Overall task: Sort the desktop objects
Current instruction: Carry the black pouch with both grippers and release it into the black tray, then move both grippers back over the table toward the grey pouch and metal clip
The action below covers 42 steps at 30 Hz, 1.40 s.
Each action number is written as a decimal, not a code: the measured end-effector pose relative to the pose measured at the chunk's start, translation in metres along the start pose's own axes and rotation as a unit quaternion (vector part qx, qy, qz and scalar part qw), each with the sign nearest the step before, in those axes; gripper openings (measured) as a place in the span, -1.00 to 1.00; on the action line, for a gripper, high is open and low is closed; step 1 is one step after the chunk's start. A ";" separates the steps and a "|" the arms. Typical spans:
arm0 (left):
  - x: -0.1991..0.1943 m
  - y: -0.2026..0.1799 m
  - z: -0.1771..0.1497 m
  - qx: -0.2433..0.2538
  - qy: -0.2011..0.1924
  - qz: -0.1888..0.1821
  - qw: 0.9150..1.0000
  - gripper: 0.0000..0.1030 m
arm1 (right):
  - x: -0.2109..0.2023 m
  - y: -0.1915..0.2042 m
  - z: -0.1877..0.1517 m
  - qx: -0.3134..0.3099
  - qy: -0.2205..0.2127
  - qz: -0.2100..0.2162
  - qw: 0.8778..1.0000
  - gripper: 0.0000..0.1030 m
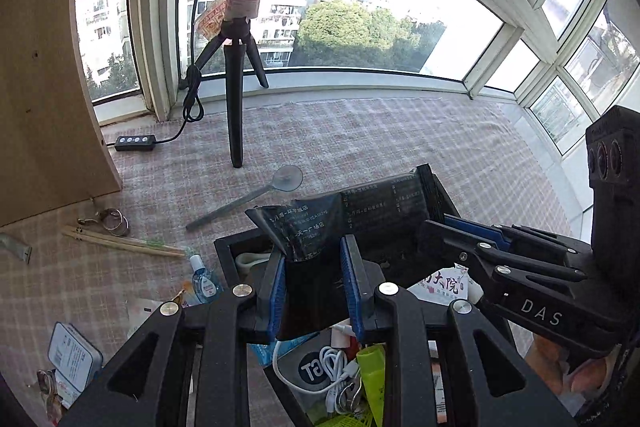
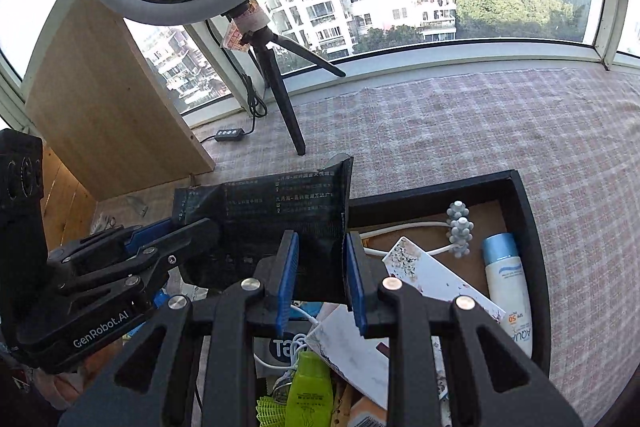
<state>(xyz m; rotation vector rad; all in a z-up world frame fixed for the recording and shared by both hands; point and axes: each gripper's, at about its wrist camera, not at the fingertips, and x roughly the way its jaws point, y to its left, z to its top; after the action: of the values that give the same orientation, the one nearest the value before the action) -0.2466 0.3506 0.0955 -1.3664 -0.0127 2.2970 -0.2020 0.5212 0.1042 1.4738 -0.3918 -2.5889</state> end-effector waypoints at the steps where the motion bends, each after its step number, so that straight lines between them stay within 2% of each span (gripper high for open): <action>1: 0.004 0.001 0.000 -0.001 0.004 0.001 1.000 -0.53 | 0.004 -0.001 0.002 -0.001 0.004 0.000 1.000 -0.54; 5: 0.022 0.001 -0.003 0.005 0.038 0.006 0.999 -0.39 | 0.016 -0.010 0.006 0.004 0.015 -0.025 1.000 -0.44; 7: 0.024 0.002 -0.005 0.010 0.036 0.016 0.999 -0.38 | 0.015 -0.014 0.008 0.009 0.010 -0.022 1.000 -0.44; 16: 0.012 -0.003 -0.006 0.018 0.031 0.019 0.999 -0.38 | 0.005 0.003 0.007 -0.018 -0.005 -0.031 0.999 -0.44; 34: -0.048 0.017 -0.048 -0.001 0.011 0.044 0.999 -0.38 | -0.034 0.047 -0.029 -0.038 -0.014 -0.039 0.998 -0.36; 42: -0.086 0.041 -0.081 -0.011 -0.009 0.084 0.996 -0.38 | -0.049 0.073 -0.054 -0.043 -0.034 -0.064 0.996 -0.19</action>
<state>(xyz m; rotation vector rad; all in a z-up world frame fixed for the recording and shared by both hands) -0.1606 0.2621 0.1155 -1.4055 0.0735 2.4536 -0.1311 0.4553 0.1392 1.4296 -0.1958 -2.7233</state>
